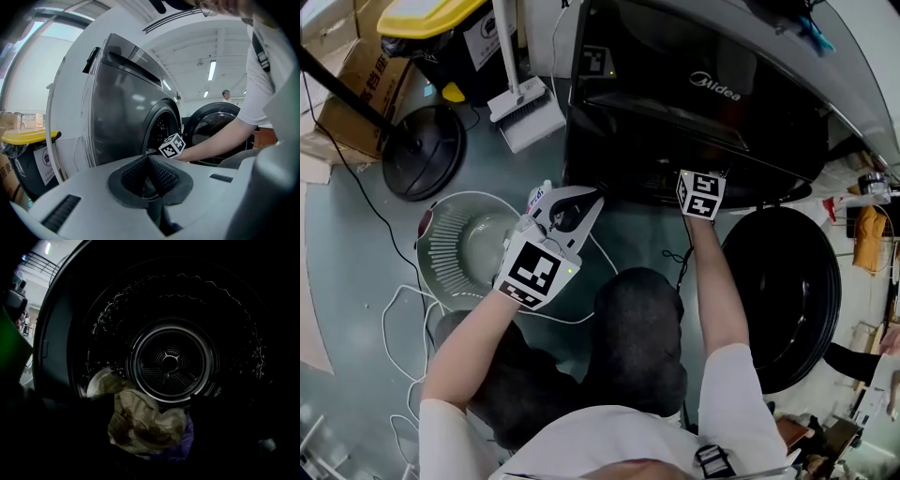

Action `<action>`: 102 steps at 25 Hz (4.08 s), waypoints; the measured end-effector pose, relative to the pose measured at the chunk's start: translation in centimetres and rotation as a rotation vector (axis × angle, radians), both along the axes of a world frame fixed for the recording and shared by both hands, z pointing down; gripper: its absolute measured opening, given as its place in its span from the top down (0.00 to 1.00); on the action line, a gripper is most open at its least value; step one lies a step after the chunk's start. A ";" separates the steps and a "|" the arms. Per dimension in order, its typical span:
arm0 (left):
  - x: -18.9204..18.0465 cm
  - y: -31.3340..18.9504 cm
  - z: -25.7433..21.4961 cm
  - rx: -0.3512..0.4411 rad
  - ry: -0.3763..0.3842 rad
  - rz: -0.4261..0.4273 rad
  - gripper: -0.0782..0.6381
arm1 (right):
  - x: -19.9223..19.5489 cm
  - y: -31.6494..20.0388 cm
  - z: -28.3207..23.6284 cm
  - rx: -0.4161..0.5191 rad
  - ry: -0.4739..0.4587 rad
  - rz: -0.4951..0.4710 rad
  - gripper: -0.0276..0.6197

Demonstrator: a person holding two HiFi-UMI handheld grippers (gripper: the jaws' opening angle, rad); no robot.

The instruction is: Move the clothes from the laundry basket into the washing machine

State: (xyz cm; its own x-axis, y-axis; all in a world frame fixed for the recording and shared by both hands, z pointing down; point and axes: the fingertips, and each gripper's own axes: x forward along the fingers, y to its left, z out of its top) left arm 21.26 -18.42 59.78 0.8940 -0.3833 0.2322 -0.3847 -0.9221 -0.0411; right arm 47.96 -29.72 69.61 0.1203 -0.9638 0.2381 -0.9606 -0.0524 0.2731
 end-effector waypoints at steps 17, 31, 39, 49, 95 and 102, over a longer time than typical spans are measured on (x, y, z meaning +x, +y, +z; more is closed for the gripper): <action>0.8 0.7 0.1 0.002 0.004 0.041 0.88 | -1.0 2.4 -0.6 0.004 0.010 -0.004 0.18; 0.1 0.3 0.0 0.008 0.007 0.030 0.88 | -1.1 3.0 -0.3 -0.001 0.013 0.008 0.18; -0.3 -0.1 0.5 0.017 -0.007 0.025 0.88 | -1.0 3.7 -0.7 -0.006 0.017 0.018 0.22; -0.9 -0.5 1.2 0.035 -0.019 0.017 0.88 | -1.7 6.2 -3.1 0.026 0.051 0.031 0.49; -5.3 -2.9 -1.8 0.010 0.103 -0.122 0.88 | -24.4 10.6 -14.9 0.122 -0.133 -0.503 0.94; -8.3 -4.7 -3.0 0.007 0.144 -0.211 0.88 | -28.6 8.7 -14.7 0.109 -0.152 -0.624 0.94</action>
